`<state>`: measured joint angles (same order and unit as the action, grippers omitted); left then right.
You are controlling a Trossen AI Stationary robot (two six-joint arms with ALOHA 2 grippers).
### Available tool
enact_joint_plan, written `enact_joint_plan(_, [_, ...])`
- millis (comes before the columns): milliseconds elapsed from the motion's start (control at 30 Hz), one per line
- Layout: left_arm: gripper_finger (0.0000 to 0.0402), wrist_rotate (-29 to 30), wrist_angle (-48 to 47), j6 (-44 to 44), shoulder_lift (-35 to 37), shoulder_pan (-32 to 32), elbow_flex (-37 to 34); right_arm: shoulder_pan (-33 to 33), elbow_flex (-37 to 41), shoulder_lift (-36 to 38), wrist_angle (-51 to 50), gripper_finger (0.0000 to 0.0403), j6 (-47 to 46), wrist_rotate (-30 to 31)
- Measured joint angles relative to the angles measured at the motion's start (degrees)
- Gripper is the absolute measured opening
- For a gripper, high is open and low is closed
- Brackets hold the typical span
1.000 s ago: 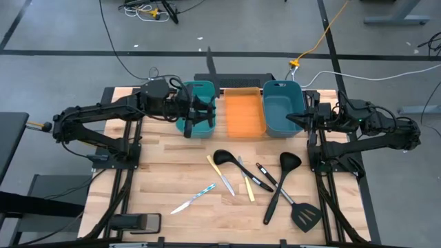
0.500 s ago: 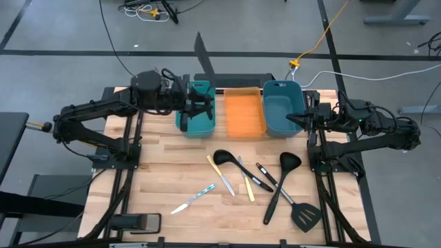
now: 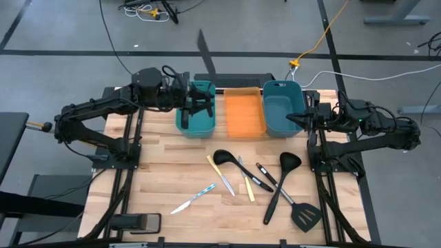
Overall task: Pick & Place Kitchen Items
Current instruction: Put the left black spatula into the blue bin
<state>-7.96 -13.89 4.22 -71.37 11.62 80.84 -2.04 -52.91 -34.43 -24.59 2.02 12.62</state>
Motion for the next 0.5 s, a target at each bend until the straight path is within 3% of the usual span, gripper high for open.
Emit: enact_joint_plan(500, [0.0119, -0.84, 0.91, -0.63, -1.2, 0.0, 0.0, 0.01, -0.04, -6.28, 12.6, 0.0004, 0.0, -0.17])
